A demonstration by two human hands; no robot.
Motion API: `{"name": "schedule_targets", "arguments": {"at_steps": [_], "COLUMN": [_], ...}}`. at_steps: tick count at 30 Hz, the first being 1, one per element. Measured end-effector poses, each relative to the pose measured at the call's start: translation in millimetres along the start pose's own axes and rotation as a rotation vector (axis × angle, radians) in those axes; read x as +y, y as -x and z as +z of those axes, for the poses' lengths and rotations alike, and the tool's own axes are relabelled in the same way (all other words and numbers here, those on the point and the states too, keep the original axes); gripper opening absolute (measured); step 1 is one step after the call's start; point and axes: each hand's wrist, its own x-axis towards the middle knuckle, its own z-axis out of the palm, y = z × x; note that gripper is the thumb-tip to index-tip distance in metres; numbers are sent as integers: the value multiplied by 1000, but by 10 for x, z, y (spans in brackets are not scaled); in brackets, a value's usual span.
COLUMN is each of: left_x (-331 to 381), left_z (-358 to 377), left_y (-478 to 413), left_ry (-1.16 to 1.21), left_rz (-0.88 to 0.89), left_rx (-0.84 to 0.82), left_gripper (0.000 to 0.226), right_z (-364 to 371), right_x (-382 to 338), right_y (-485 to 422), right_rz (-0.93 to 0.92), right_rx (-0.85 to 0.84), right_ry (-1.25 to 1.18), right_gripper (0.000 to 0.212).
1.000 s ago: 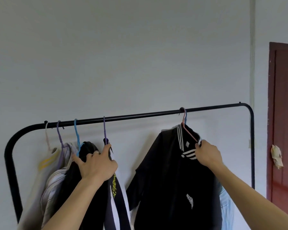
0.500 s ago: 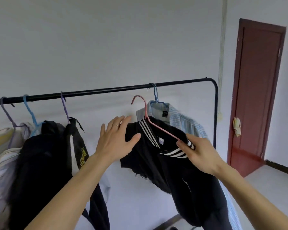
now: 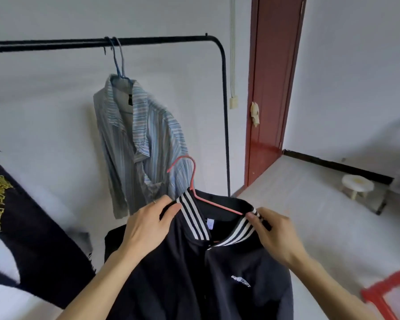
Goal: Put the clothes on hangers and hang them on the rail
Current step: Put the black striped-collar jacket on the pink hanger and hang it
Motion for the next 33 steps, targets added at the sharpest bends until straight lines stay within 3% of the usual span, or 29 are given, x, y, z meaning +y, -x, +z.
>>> {"name": "schedule_targets", "arguments": {"at_steps": [3, 7, 11, 14, 21, 26, 31, 33], "left_x": [-59, -101, -50, -307, -894, -580, -568, -619], "left_z": [182, 253, 277, 241, 229, 177, 141, 147], "left_y": [215, 472, 560, 580, 922, 828, 769, 789], "left_ry": [33, 58, 71, -41, -55, 101, 41, -52], "left_rz": [-24, -27, 127, 243, 129, 91, 165, 252], "left_rx": [-97, -81, -66, 8, -27, -198, -115, -106], "left_gripper": [35, 35, 37, 32, 42, 31, 15, 37], "right_z": [171, 324, 514, 539, 684, 854, 816, 794], "right_x": [107, -44, -401, -418, -366, -476, -397, -265], "right_y": [253, 434, 397, 332, 489, 573, 513, 527], "right_rz": [55, 11, -128, -104, -6, -34, -97, -79], "right_rx": [-15, -60, -127, -99, -108, -140, -128, -121], "right_ry": [11, 14, 17, 2, -87, -115, -32, 4], "right_gripper": [39, 35, 34, 37, 36, 40, 37, 34]}}
